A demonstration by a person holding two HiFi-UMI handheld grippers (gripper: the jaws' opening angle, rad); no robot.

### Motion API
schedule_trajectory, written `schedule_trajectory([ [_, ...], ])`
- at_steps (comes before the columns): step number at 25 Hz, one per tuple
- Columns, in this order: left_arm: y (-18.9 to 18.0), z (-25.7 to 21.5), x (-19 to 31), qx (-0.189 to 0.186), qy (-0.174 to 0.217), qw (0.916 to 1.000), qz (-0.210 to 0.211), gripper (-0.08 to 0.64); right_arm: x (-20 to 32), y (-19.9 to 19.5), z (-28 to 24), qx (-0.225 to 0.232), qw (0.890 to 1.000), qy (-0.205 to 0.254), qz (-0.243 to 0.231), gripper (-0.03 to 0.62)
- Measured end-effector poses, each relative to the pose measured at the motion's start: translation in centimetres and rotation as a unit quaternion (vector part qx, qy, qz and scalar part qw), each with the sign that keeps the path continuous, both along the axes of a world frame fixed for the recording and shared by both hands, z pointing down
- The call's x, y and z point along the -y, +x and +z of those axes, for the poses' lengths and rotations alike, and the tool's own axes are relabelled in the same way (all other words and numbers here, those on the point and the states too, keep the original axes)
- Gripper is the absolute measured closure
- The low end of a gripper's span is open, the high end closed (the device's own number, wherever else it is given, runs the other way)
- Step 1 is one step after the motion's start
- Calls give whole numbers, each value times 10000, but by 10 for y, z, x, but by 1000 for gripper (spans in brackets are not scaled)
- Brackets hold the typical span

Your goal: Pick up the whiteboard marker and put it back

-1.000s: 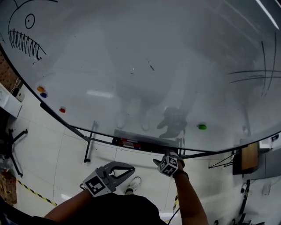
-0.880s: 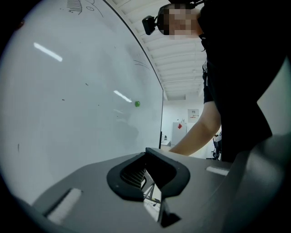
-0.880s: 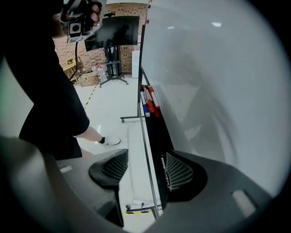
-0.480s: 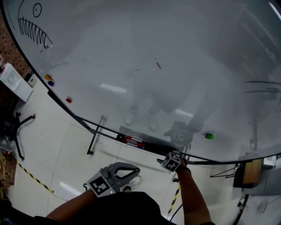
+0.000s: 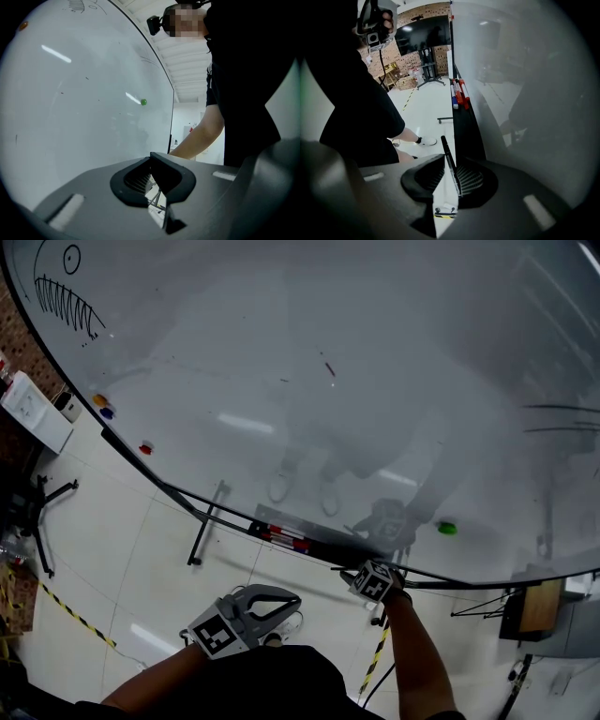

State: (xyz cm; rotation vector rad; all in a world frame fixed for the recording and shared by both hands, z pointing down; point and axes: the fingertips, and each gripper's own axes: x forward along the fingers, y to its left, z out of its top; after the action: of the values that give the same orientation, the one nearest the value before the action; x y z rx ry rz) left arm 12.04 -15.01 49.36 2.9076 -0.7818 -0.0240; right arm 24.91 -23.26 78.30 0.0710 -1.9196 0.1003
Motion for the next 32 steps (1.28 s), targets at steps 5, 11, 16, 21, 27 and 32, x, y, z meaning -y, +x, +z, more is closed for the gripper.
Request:
schedule_trajectory([
  [5, 0, 2, 0, -67, -74, 9999, -39, 558, 5, 7, 1, -123, 9995, 297, -6, 555],
  [11, -7, -1, 1, -85, -89, 9999, -91, 558, 3, -9, -55, 748, 9939, 564, 581, 555],
  [16, -24, -12, 5, -120, -36, 9999, 35, 558, -19, -46, -147, 2396, 9548, 784, 1574, 555],
  [21, -44, -25, 4, -195, 110, 9991, 360, 558, -48, -80, -245, 3927, 8818, 945, 2436, 555],
  [27, -62, -27, -7, -371, 86, 9957, 844, 558, -79, -112, -314, 4653, 8208, 1390, 3008, 555],
  [32, -73, -37, -27, -469, 96, 9929, 1091, 558, -112, -127, -337, 4882, 7913, 1774, 3225, 555],
])
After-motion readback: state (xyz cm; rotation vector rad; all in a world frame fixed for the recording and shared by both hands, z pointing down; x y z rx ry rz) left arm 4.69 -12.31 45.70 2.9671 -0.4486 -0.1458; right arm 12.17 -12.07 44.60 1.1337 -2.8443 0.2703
